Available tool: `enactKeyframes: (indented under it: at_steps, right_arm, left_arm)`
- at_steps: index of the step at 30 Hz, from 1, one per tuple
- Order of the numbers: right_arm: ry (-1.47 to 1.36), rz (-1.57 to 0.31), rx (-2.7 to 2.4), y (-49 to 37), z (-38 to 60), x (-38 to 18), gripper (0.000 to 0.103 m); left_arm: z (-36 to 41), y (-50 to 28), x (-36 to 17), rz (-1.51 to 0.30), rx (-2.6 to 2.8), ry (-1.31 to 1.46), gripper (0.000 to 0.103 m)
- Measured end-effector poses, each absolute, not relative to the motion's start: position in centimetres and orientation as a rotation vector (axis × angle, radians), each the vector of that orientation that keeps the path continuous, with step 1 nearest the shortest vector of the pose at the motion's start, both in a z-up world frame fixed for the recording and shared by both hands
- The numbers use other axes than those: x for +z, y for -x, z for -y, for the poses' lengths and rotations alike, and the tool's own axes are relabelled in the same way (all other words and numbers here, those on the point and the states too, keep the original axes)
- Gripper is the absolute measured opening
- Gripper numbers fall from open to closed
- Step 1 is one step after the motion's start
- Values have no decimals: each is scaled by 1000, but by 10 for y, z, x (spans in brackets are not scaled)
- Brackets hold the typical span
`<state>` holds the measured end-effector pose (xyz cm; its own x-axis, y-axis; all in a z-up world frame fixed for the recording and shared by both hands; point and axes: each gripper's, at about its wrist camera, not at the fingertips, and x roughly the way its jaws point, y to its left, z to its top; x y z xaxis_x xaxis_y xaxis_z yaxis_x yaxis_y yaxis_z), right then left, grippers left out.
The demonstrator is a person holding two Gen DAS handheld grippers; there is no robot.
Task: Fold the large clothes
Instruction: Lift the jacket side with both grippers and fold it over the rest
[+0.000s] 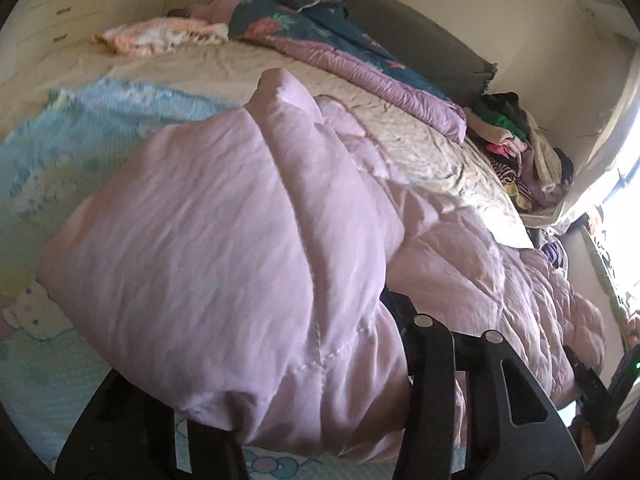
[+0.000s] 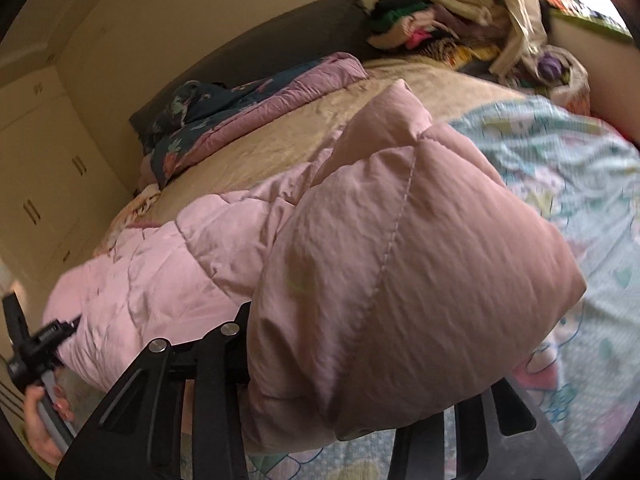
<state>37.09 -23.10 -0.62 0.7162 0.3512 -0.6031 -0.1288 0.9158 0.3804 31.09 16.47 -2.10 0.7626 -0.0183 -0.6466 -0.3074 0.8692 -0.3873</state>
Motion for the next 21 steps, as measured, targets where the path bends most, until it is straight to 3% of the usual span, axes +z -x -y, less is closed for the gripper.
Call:
enactKeyframes:
  at_steps: [10, 21]
  right_arm:
    - [-143, -611, 335, -326, 207, 52, 30]
    - [-99, -600, 361, -268, 207, 58, 30]
  left_arm:
    - [-145, -278, 25, -635, 129, 416, 35]
    - [-141, -224, 23, -651, 108, 398, 35]
